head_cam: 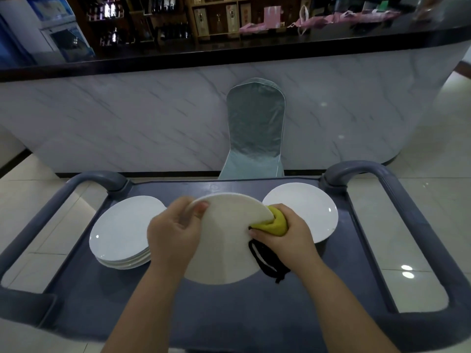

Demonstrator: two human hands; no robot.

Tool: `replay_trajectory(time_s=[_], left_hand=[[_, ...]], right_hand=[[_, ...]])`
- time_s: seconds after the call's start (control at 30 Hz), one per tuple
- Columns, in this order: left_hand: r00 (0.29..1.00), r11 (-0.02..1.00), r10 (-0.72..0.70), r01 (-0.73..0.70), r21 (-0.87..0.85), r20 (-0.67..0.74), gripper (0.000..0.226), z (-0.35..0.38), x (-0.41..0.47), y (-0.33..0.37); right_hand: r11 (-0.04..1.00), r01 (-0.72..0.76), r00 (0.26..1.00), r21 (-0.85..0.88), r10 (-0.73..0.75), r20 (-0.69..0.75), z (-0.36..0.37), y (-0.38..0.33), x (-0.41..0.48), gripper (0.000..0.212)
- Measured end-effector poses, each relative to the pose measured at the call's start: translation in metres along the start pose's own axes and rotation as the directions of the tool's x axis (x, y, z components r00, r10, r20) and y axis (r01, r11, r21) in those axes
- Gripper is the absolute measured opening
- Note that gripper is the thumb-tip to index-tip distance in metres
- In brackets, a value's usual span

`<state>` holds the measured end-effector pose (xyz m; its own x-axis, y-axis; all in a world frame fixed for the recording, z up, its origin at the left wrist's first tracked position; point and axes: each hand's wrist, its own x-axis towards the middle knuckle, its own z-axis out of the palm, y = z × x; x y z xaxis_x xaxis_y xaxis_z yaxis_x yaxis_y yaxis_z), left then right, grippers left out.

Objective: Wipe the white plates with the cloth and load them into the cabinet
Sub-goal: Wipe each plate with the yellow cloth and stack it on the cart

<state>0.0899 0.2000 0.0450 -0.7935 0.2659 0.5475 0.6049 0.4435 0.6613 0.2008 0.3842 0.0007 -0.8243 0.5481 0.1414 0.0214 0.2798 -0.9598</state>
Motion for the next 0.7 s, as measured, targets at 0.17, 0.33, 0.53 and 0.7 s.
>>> replay_trajectory(time_s=[0.17, 0.33, 0.53, 0.7], left_hand=[[0.973, 0.967, 0.194, -0.211, 0.139, 0.127, 0.029, 0.022, -0.024, 0.011], [0.96, 0.951, -0.262, 0.238, -0.198, -0.101, 0.028, 0.0, -0.008, -0.01], [0.99, 0.988, 0.129, -0.133, 0.081, 0.051, 0.022, 0.009, -0.012, 0.005], [0.998, 0.999, 0.02, -0.022, -0.048, -0.055, 0.016, 0.012, -0.019, 0.005]], right_hand=[[0.844, 0.448, 0.894, -0.295, -0.425, 0.142, 0.009, -0.025, 0.013, 0.044], [0.991, -0.05, 0.999, 0.124, 0.048, 0.019, 0.002, -0.011, 0.006, 0.041], [0.948, 0.26, 0.965, -0.182, -0.263, 0.007, 0.006, -0.022, 0.009, 0.039], [0.939, 0.306, 0.952, -0.156, -0.305, 0.03, 0.007, -0.027, 0.016, 0.041]])
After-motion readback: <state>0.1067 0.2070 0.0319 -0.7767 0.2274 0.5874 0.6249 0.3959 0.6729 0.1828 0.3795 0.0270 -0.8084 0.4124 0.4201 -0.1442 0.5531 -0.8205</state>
